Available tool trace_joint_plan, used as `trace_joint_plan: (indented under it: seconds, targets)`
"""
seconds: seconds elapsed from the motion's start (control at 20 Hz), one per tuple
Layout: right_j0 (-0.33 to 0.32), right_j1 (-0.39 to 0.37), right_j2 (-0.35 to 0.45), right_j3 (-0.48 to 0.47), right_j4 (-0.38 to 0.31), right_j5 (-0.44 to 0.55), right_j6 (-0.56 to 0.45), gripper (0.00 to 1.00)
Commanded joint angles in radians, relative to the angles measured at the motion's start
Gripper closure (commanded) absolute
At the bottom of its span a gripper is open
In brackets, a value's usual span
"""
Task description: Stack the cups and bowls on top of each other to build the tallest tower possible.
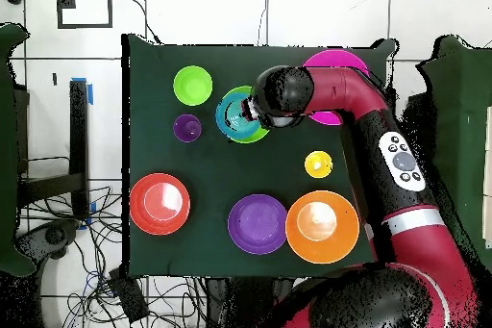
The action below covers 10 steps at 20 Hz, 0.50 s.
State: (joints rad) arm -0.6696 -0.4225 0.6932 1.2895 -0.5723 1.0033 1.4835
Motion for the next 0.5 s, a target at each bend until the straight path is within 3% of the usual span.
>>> trace_joint_plan:
  seconds: [0.05, 0.5]
  targets:
    - [0.007, 0.041, -0.028, -0.034, -0.057, -0.001, -0.174, 1.00]
    - [0.002, 0.042, -0.034, -0.037, -0.062, 0.010, -0.183, 1.00]
